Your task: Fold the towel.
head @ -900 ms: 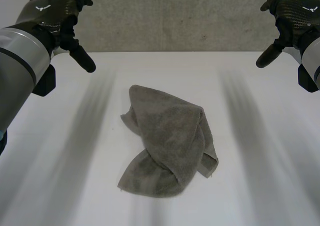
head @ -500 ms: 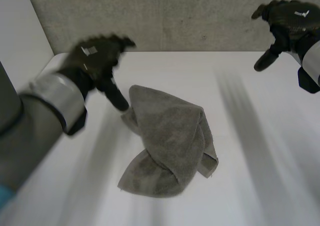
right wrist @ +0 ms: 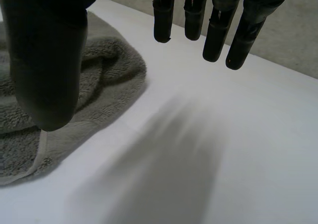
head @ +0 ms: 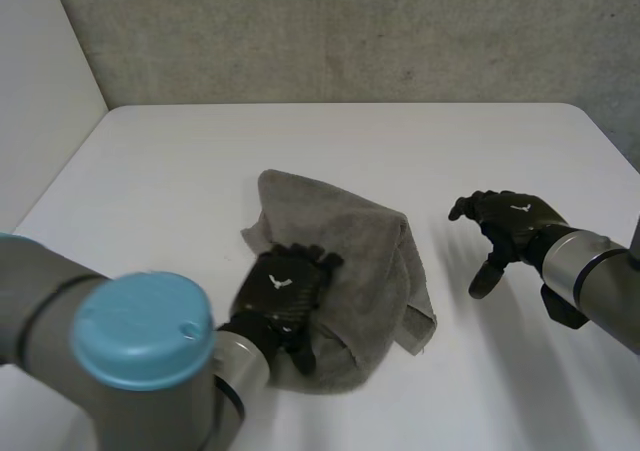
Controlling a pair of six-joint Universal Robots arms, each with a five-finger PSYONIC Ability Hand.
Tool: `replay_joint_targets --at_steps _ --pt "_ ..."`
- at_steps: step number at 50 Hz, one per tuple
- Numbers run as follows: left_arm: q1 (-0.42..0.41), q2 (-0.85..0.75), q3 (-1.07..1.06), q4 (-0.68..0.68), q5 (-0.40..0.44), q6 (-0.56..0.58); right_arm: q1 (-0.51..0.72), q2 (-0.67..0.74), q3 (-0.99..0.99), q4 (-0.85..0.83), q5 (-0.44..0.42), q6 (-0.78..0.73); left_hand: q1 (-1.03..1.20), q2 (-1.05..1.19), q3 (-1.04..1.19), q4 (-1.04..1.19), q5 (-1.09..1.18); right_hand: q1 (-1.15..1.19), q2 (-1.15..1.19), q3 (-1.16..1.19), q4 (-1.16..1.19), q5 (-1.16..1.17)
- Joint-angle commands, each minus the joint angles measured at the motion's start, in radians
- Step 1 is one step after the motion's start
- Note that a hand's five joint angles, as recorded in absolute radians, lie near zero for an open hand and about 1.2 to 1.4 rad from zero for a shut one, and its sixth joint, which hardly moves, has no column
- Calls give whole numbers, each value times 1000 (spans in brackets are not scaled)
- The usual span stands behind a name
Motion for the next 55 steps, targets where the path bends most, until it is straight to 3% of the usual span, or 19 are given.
replay_joint_targets --at_steps 1,5,7,8,9,15,23,30,32,36,45,47,49,50,51,55 --pt "-50 -113 50 28 -1 1 14 21 5 -18 2 -4 178 178 178 179 187 1 16 3 6 -10" --pt "-51 -144 65 44 -1 1 14 22 8 -21 2 -7 375 375 375 376 384 7 21 9 12 -5" --pt "-51 -156 82 57 -1 1 16 21 11 -21 2 -12 950 950 950 951 959 13 27 14 18 1" --pt "-51 -156 82 57 -1 1 16 21 13 -27 3 -18 954 954 954 955 962 24 39 26 29 13" --pt "-50 -154 88 60 -2 1 16 19 16 -33 3 -22 1171 1171 1171 1172 1180 24 39 26 29 13" --pt "-27 -78 105 71 -5 67 19 35 17 -55 20 -27 1174 1173 1174 1174 1182 16 30 17 21 4" --pt "132 141 58 62 2 157 56 84 4 -56 33 -9 1174 1173 1174 1174 1182 -81 -66 -79 -76 -92" --pt "169 358 41 61 4 156 126 124 -30 -56 33 71 1174 1173 1174 1174 1182 -147 -133 -146 -142 -159" --pt "176 382 41 57 4 156 177 185 -85 -58 34 181 1174 1173 1174 1174 1182 -147 -133 -146 -142 -159" --pt "177 432 41 50 4 154 218 243 -141 -59 49 254 1174 1173 1174 1174 1182 -147 -133 -146 -142 -159" --pt "195 521 78 48 1 154 318 392 -282 -53 169 306 1174 1173 1174 1174 1182 -147 -133 -146 -142 -159" --pt "208 524 84 50 -1 154 335 409 -291 -52 186 306 1174 1173 1174 1174 1182 -84 -70 -82 -79 -96" --pt "222 525 88 51 -1 154 355 401 -285 -79 227 301 1174 1173 1174 1174 1182 619 634 621 625 608" --pt "237 525 94 51 1 154 355 401 -285 -79 227 301 1174 1173 1174 1174 1182 623 638 625 628 612" --pt "254 524 101 51 2 154 353 388 -292 -108 244 300 1174 1173 1174 1174 1182 1030 1045 1032 1035 1019" --pt "290 512 127 60 4 154 344 285 -302 -174 241 281 1174 1173 1174 1174 1182 1074 1089 1076 1079 1063"
